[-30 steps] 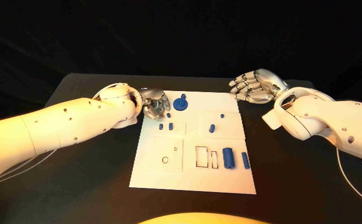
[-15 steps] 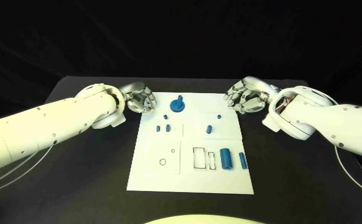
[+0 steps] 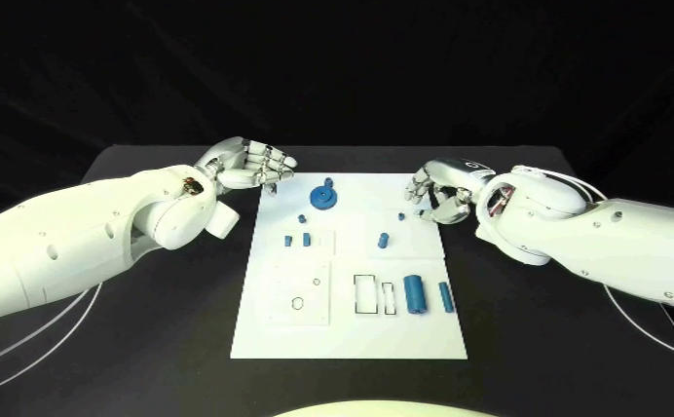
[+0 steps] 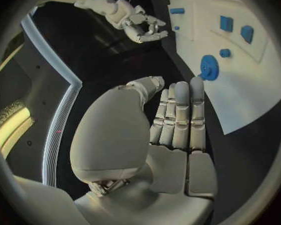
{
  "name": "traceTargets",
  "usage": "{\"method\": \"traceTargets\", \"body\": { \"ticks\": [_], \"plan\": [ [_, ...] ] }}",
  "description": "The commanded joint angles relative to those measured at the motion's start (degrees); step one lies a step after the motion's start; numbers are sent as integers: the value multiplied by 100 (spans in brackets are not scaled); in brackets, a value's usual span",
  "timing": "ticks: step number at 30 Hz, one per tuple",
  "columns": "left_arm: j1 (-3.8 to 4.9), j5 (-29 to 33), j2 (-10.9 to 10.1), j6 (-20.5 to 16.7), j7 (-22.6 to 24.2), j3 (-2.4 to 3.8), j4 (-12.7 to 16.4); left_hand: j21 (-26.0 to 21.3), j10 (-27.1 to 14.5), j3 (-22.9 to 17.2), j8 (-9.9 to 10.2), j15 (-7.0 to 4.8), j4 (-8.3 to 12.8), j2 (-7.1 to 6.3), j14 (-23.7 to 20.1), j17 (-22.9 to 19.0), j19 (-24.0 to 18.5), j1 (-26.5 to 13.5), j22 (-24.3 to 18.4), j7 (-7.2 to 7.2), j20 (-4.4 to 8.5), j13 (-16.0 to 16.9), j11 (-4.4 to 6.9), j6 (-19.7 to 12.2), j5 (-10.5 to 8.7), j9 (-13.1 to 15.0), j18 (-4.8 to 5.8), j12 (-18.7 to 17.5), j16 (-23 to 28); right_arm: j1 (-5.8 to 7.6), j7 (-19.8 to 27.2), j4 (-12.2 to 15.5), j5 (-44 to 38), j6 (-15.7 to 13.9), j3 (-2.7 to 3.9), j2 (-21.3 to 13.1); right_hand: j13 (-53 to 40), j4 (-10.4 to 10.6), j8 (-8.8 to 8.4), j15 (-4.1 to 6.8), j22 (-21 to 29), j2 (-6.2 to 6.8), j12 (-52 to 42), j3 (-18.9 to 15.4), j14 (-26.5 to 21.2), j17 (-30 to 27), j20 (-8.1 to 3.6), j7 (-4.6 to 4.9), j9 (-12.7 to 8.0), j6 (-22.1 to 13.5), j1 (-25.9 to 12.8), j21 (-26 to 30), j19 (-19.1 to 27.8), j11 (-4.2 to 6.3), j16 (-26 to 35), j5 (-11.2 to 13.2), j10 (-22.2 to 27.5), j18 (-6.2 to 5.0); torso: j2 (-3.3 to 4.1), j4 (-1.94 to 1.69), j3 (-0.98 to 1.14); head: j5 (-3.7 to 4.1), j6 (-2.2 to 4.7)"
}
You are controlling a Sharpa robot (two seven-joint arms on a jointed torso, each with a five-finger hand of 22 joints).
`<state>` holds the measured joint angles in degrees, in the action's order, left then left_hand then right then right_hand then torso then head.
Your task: Assemble the parts on the task board
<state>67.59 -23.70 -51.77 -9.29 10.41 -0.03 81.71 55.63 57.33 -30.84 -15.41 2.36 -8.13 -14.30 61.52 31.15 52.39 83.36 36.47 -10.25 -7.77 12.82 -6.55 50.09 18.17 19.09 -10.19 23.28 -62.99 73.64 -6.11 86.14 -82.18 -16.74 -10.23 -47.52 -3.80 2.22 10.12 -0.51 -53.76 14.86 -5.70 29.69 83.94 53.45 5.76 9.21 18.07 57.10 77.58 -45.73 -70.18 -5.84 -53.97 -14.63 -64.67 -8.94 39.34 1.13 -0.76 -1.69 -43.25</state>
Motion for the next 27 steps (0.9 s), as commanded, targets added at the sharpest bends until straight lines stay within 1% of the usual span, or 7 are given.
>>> {"method": "traceTargets", "body": {
  "ticks": [1, 4, 5, 8, 9, 14, 27],
  "plan": [
    [-5, 1102, -25, 112, 609, 7, 102, -23, -49, 29, 19, -4, -5, 51, -27, -11, -29, -11, -7, -33, 6, -5, -13, -23, 0, -8, -34, -19, 22, -32, -270, -34, -599, -28, -1, 62, -6, 21, -41, -42, -280, -4, 20, 24, 227, 319, 9, 24, 13, 22, -48, -324, -131, -6, -434, 27, 32, 73, -4, -3, -4, 15, -7],
    [-9, 1211, -46, 140, 678, 7, 161, -34, -59, 33, 18, -1, -3, 59, -36, -16, -34, -12, -14, -35, 3, -7, -16, -27, 0, -9, -34, -19, 33, -68, -302, -75, -655, -29, -4, 132, -8, 30, -41, -46, -454, -3, 13, 36, 230, 505, 14, 26, 22, 21, -51, -519, -204, -6, -694, 27, 17, 103, -3, -4, -6, 20, -18],
    [-10, 1247, -53, 149, 697, 7, 178, -34, -59, 33, 18, -1, -3, 59, -36, -16, -34, -12, -14, -35, 3, -7, -16, -27, 0, -9, -34, -19, 33, -83, -307, -89, -669, -27, -5, 159, -8, 38, -43, -48, -643, -2, 11, 48, 247, 688, 17, 27, 29, 18, -53, -740, -298, -7, -923, 27, 11, 140, -3, -4, -7, 26, -18],
    [-12, 1321, -65, 159, 738, 7, 207, -34, -59, 33, 18, -1, -3, 59, -36, -16, -34, -12, -14, -35, 3, -7, -16, -27, 0, -9, -34, -19, 33, -121, -316, -116, -691, -9, -6, 222, -8, 52, -46, -52, -815, -4, 5, 63, 260, 825, 20, 31, 35, 13, -61, -941, -384, -8, -1107, 27, -2, 174, -3, -4, 0, 38, -17],
    [-12, 1353, -71, 162, 755, 7, 218, -34, -59, 33, 18, -1, -3, 59, -36, -16, -34, -12, -14, -35, 3, -7, -16, -27, 0, -9, -34, -19, 33, -132, -318, -126, -696, 0, -7, 243, -9, 67, -42, -54, -1016, -11, 0, 82, 277, 1004, 23, 29, 44, 18, -69, -1179, -487, -7, -1325, 27, -18, 215, -3, -6, -1, 40, -17],
    [-13, 1425, -82, 178, 796, 7, 245, -42, -64, 37, 17, 2, -3, 66, -41, -19, -37, -14, -19, -38, 0, -9, -18, -29, 0, -11, -34, -18, 39, -188, -333, -211, -714, 52, -11, 356, -16, 97, -24, -46, -1302, -39, -30, 138, 303, 1267, 23, 19, 69, 44, -77, -1512, -622, 8, -1658, 28, -93, 270, 2, -8, -1, 54, -18],
    [-14, 1480, -102, 222, 799, 7, 287, -57, -74, 49, 15, 8, -7, 77, -49, -25, -42, -25, -28, -44, -6, -10, -23, -31, -2, -13, -34, -16, 49, -267, -379, -377, -767, 153, -18, 551, -16, 113, 8, -32, -1478, -95, -47, 231, 302, 1410, 19, 2, 102, 88, -64, -1704, -688, 27, -1864, 27, -152, 299, 5, -3, 5, 57, -33]
  ]
}}
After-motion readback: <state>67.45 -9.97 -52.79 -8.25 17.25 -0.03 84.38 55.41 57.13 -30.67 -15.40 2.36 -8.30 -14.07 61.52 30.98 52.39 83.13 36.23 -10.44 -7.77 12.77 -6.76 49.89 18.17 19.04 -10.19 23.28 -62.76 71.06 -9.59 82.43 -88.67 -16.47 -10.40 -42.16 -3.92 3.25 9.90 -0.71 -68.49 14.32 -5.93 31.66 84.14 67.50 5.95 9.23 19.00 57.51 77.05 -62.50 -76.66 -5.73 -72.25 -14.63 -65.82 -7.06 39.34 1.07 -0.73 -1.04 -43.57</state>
